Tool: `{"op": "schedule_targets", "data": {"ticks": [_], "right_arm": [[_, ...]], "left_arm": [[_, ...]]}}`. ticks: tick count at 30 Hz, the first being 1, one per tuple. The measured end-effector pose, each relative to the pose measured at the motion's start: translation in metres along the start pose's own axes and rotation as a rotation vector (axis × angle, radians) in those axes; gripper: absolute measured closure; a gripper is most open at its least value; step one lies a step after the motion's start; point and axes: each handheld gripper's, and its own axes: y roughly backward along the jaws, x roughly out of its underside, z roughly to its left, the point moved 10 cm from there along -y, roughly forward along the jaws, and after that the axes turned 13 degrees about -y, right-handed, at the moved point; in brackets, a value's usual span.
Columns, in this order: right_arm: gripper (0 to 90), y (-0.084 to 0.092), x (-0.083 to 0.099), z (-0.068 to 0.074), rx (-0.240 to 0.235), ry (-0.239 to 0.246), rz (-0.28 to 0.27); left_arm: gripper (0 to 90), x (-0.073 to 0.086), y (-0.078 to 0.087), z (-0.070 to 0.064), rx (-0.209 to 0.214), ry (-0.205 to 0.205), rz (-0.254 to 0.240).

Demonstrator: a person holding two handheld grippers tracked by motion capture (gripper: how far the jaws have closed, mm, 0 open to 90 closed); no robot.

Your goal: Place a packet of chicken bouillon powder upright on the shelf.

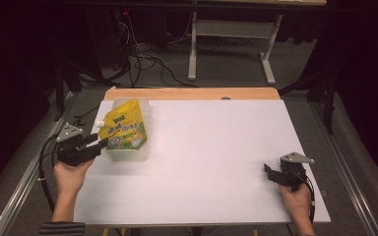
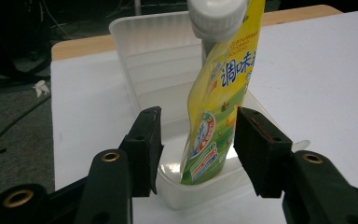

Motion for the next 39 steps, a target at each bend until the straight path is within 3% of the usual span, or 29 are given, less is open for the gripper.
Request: {"op": "schedule_targets", "data": {"ticks": [10,18,27,39], "right_arm": [[31.4,0.0,0.0,0.0,-0.008,-0.014,0.005],[31.4,0.0,0.0,0.0,-0.007,-0.013,0.001],[31.4,0.0,0.0,0.0,-0.005,-0.013,0.005],[31.4,0.0,0.0,0.0,-0.009,-0.017,0.006]], "left_arm": [[50.5,-0.003,0.011,-0.018,-0.011,-0.005,-0.023],[50.1,0.0,0.014,-0.027,-0.011,0.032,-0.05],[51.3,0.001,0.018,-0.046,0.017,0.022,-0.06],[48.8,0.005,0.018,-0.066,0.039,0.038,-0.08]]}}
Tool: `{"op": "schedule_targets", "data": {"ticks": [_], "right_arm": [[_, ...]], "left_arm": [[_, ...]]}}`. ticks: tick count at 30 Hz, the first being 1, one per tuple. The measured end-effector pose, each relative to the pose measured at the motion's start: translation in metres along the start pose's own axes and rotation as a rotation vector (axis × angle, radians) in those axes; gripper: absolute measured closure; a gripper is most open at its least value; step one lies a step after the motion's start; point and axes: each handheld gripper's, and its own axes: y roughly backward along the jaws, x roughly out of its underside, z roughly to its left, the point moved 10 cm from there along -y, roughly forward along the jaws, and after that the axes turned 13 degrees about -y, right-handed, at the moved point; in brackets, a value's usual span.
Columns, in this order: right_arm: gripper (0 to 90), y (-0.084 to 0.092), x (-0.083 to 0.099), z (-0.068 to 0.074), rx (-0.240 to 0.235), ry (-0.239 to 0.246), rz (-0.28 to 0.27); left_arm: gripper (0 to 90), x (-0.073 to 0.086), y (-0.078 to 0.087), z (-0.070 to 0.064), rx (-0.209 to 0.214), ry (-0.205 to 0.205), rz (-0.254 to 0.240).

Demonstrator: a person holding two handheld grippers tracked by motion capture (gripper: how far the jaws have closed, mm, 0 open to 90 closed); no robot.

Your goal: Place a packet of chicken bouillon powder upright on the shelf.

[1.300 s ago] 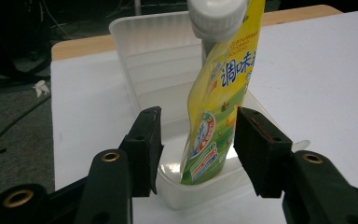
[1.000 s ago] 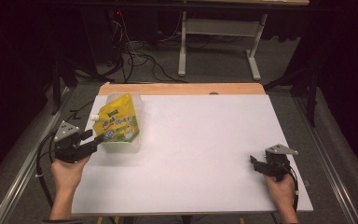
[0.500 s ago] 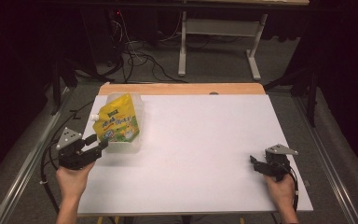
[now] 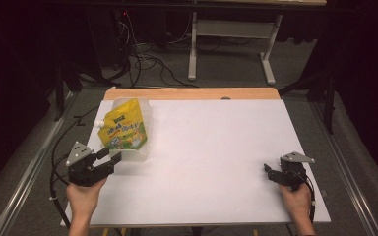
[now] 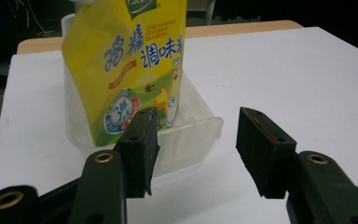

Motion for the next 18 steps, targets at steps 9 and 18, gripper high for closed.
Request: {"op": "schedule_targets", "data": {"ticks": [9,18], "right_arm": [[31.4,0.0,0.0,0.0,0.001,-0.002,0.0],[31.4,0.0,0.0,0.0,0.003,0.0,-0.001]], "left_arm": [[47.6,-0.002,-0.002,-0.019,0.02,-0.007,-0.014],[46.3,-0.002,-0.008,-0.035,0.041,-0.017,-0.018]]}}
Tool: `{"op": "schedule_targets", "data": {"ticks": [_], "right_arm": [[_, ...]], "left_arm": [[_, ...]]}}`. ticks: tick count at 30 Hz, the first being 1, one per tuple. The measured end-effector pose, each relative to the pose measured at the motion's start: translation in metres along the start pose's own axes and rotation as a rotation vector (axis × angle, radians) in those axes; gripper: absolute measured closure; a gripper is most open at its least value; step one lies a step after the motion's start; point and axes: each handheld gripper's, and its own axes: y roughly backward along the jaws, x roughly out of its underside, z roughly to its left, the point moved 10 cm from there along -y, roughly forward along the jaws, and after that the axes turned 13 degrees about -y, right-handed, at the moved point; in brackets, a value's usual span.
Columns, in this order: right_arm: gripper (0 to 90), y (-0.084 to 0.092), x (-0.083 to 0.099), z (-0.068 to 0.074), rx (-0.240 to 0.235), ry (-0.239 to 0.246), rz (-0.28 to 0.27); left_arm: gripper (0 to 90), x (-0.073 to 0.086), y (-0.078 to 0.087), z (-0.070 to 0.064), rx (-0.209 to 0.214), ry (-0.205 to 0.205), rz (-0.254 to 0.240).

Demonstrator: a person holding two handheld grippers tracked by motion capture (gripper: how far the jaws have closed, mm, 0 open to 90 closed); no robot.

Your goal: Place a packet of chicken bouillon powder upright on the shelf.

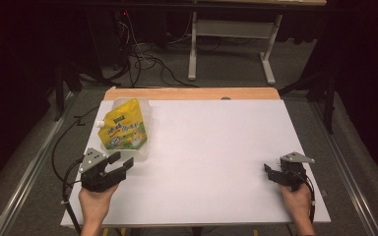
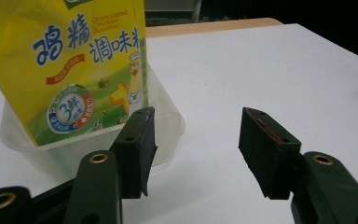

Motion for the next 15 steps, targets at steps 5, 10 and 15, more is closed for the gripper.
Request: {"op": "schedule_targets", "data": {"ticks": [5,10,15], "right_arm": [[31.4,0.0,0.0,0.0,-0.002,-0.002,0.001],[31.3,0.0,0.0,-0.001,-0.002,0.0,0.0],[31.4,0.0,0.0,-0.001,-0.002,-0.001,0.0]], "left_arm": [[45.9,0.0,-0.007,-0.008,0.015,-0.013,0.008],[45.6,0.001,-0.017,-0.018,0.036,-0.019,0.016],[45.2,0.001,-0.024,-0.026,0.058,-0.02,0.017]]}}
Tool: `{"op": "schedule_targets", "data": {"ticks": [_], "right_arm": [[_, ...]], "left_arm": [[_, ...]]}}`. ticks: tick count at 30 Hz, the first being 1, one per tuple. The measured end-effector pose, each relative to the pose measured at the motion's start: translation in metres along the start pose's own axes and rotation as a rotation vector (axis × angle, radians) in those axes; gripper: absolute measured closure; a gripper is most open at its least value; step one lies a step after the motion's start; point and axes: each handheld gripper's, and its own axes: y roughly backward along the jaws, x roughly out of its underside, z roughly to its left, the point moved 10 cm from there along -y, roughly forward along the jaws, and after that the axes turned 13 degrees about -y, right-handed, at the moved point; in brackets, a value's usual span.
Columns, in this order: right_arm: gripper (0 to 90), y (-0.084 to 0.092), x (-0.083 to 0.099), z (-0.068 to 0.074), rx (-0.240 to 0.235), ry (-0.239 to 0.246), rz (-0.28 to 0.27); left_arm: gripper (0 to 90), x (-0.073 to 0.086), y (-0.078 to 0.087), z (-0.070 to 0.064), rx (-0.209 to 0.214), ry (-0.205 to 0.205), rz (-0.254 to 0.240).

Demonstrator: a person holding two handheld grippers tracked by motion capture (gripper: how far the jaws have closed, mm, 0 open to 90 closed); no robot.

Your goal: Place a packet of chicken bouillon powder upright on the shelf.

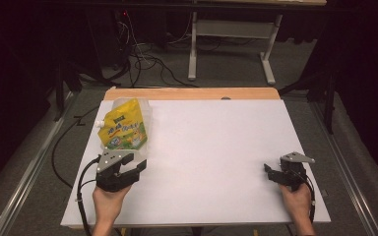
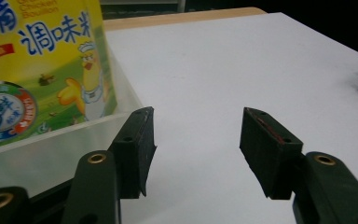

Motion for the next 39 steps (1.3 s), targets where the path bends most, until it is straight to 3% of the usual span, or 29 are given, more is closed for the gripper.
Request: {"op": "schedule_targets", "data": {"ticks": [11,25,34,37,39], "right_arm": [[31.2,0.0,0.0,0.0,-0.006,-0.009,0.005],[31.3,0.0,0.0,0.0,-0.007,-0.009,0.005],[31.3,0.0,0.0,0.0,-0.006,-0.012,0.005],[31.3,0.0,0.0,0.0,-0.003,-0.009,0.003],[31.3,0.0,0.0,0.0,-0.003,-0.008,0.003]], "left_arm": [[44.9,0.0,-0.015,-0.015,0.037,0.008,-0.004],[44.8,0.004,-0.043,-0.032,0.078,-0.003,0.03],[44.7,0.013,-0.067,-0.037,0.067,-0.013,0.063],[44.4,0.019,-0.079,-0.037,0.049,-0.03,0.09],[44.3,0.024,-0.086,-0.037,0.022,-0.063,0.115]]}}
